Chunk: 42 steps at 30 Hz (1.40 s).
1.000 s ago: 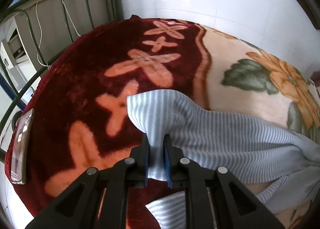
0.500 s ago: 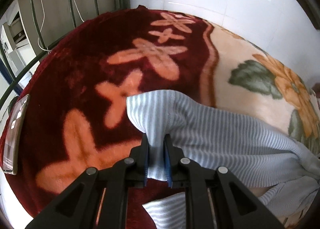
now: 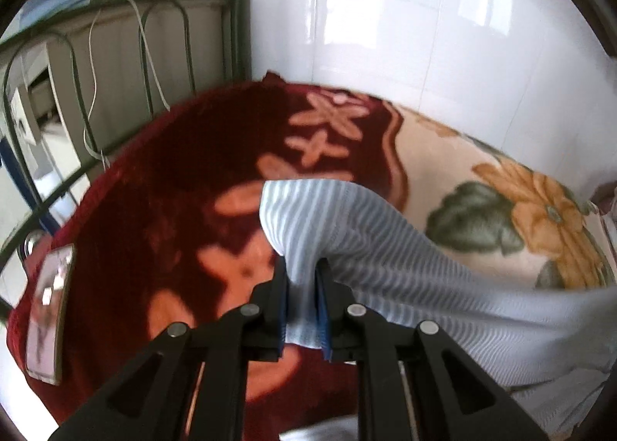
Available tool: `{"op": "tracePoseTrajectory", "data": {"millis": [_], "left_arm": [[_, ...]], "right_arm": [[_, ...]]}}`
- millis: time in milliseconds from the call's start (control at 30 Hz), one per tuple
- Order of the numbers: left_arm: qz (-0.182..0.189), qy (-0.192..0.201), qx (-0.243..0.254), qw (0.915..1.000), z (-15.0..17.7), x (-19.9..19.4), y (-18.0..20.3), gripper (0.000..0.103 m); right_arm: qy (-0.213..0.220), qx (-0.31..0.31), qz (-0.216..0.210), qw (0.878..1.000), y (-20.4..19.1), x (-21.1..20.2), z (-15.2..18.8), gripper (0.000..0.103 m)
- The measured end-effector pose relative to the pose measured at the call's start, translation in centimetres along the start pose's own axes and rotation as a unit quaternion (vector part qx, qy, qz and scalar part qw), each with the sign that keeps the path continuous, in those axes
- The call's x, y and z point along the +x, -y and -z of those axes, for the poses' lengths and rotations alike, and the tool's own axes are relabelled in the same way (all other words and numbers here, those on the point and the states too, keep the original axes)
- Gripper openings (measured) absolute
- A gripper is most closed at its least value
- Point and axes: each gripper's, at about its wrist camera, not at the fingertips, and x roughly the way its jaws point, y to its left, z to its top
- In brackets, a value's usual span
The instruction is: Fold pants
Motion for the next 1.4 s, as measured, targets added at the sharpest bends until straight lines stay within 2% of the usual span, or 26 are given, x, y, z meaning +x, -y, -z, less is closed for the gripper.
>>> {"op": "tracePoseTrajectory", "data": {"millis": [167, 300, 333, 400, 433, 500, 567, 700, 800, 867, 1000, 1133, 1233, 1400], "left_arm": [[-0.012, 0.016, 0.003, 0.9998, -1.3, 2.5, 0.5, 0.013], [-0.031, 0.009, 0.024, 0.9992, -1.1, 5.1, 1.3, 0.016], [-0.037, 0.002, 0.033, 0.9988, -0.9, 5.9, 1.5, 0.019], [-0.066, -0.008, 0.045, 0.9968, -0.2, 7.3, 1.7, 0.033], [-0.078, -0.01, 0.046, 0.9959, 0.1, 7.7, 1.6, 0.035], [-0.106, -0.019, 0.042, 0.9933, 0.4, 8.5, 1.0, 0.053], [-0.11, -0.023, 0.031, 0.9931, 0.5, 8.8, 0.0, 0.056], [-0.096, -0.033, 0.02, 0.9947, 0.5, 8.5, -1.3, 0.057], [-0.084, -0.041, 0.027, 0.9953, 0.4, 7.5, -1.4, 0.057], [-0.072, -0.045, 0.033, 0.9958, 0.4, 6.5, -1.2, 0.057], [-0.057, -0.045, 0.045, 0.9964, 0.5, 4.0, -0.8, 0.059], [-0.027, -0.052, 0.047, 0.9972, 1.2, 1.3, -0.5, 0.06], [-0.003, -0.069, 0.044, 0.9967, 1.8, -0.3, -0.5, 0.06], [0.018, -0.068, 0.047, 0.9964, 2.7, -3.3, -0.6, 0.061]], "right_arm": [[0.013, 0.03, -0.012, 0.999, -0.7, 3.4, -2.3, 0.01], [0.003, 0.017, -0.004, 1.0, -3.0, 6.7, -3.3, 0.01], [-0.003, 0.012, 0.003, 1.0, -3.6, 7.5, -3.2, 0.01], [-0.03, 0.002, 0.022, 0.999, -4.7, 10.0, -2.9, 0.011], [-0.038, 0.001, 0.028, 0.999, -5.0, 10.5, -2.7, 0.012], [-0.053, -0.005, 0.04, 0.998, -5.5, 11.7, -2.0, 0.014], [-0.055, -0.016, 0.048, 0.997, -5.8, 12.0, -1.5, 0.023], [-0.042, -0.026, 0.06, 0.997, -5.7, 10.5, -1.1, 0.035], [-0.05, -0.021, 0.035, 0.998, -5.2, 8.8, -1.0, 0.042], [-0.041, -0.036, 0.012, 0.998, -5.1, 7.2, -0.7, 0.042], [-0.032, -0.061, -0.006, 0.998, -5.4, 3.7, 0.5, 0.043], [-0.039, -0.089, -0.047, 0.994, -6.4, 0.4, 2.2, 0.044], [-0.04, -0.123, -0.059, 0.99, -7.7, -2.2, 3.9, 0.044], [-0.046, -0.152, -0.098, 0.982, -9.7, -6.4, 7.6, 0.044]]}}
